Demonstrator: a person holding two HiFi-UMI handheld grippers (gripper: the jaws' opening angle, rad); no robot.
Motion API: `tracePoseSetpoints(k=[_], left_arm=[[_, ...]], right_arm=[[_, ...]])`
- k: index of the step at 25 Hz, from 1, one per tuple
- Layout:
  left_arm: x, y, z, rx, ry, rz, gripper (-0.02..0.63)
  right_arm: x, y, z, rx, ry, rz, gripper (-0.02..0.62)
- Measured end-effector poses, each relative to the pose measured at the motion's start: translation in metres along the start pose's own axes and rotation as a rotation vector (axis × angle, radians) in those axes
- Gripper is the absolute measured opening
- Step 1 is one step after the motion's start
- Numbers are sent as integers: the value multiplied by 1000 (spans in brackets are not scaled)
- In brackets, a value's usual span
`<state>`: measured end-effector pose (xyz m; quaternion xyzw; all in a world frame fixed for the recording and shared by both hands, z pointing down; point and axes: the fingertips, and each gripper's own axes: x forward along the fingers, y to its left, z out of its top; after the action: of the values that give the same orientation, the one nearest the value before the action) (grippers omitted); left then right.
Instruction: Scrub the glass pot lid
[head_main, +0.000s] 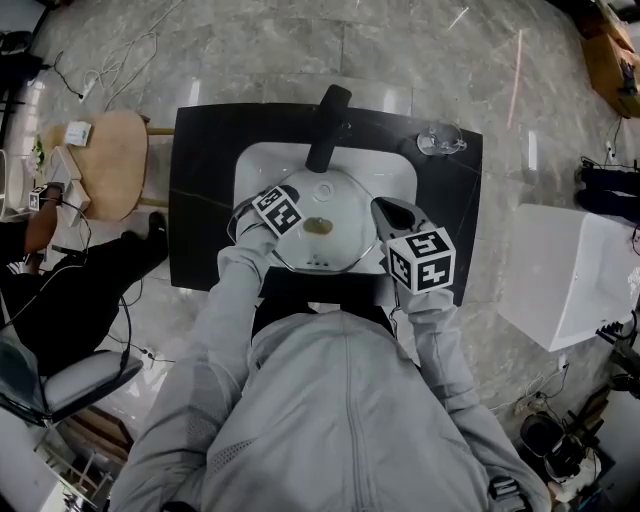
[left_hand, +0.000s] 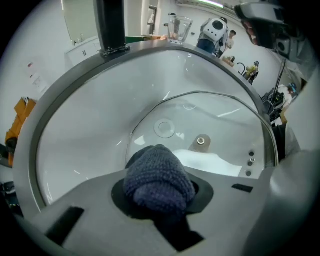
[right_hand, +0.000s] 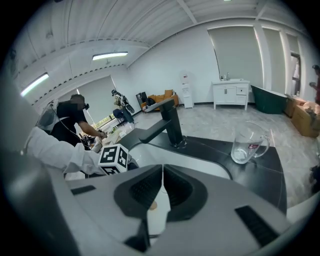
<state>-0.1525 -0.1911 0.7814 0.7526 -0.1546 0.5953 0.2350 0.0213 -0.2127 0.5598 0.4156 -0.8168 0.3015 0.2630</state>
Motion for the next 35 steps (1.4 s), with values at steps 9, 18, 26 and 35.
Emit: tracePoseSetpoints(k=[9,18,26,35], left_arm=[[14,-46,38,-46,-52,-89,83],[27,-97,96,-53,-110,-174,83],[15,-118,136,-156,-209,-247,83],[2,-160,149,-174,-279,-432,83]], right_arm=[[-18,-13,-15,6,17,-13,31],[-36,-32,-30,-5,30,-39,31],[-47,-47,-37,-1,37,-59,31],[-42,-35,-36,-5,36,-56,31]])
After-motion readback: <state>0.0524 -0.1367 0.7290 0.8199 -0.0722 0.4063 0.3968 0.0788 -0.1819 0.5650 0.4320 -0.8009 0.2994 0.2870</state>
